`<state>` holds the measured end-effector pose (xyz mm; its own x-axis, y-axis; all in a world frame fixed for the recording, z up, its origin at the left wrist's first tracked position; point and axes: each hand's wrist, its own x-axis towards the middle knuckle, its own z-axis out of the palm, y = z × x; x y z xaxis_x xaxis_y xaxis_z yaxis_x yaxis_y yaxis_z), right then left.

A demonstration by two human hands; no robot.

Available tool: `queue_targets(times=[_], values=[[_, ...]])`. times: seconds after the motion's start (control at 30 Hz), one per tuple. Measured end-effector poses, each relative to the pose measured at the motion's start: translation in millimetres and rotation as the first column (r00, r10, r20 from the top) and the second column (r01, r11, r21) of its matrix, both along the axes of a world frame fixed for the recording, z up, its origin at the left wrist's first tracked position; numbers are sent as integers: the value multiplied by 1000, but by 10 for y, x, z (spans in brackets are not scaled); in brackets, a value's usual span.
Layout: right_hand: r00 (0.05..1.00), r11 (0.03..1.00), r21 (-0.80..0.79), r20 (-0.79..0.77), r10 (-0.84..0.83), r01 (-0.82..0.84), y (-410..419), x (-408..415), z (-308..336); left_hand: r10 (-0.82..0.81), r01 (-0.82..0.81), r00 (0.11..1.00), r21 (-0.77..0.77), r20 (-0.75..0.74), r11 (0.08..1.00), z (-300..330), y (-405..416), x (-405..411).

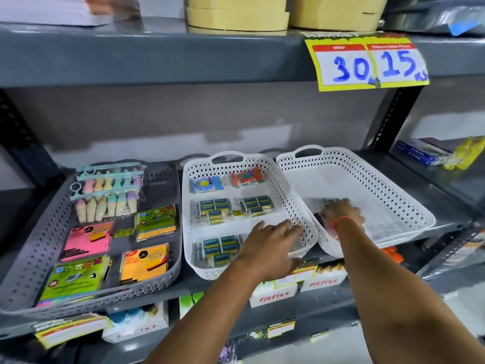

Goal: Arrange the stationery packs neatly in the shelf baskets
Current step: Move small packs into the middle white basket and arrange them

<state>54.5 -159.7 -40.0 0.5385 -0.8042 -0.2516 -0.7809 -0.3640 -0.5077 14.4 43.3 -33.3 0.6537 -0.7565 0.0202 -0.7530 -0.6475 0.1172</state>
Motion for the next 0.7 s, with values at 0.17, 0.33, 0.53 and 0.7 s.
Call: queue_targets(times=[0.17, 0.33, 0.53, 0.7], values=[[976, 992, -113, 214, -32, 58, 29, 30, 76, 79, -79, 997, 2, -12, 997, -64, 226, 3], [747, 956, -200, 597, 293, -215, 324, 269, 299, 131, -130, 991, 50, -26, 990, -91, 451, 5], [569, 605, -84, 259, 780, -791, 759, 491, 293, 120, -123, 992, 104, 30, 987, -91, 582, -4], [475, 456, -149, -142, 868, -878, 818, 538, 142, 133, -134, 991, 119, 23, 984, -80, 571, 7]])
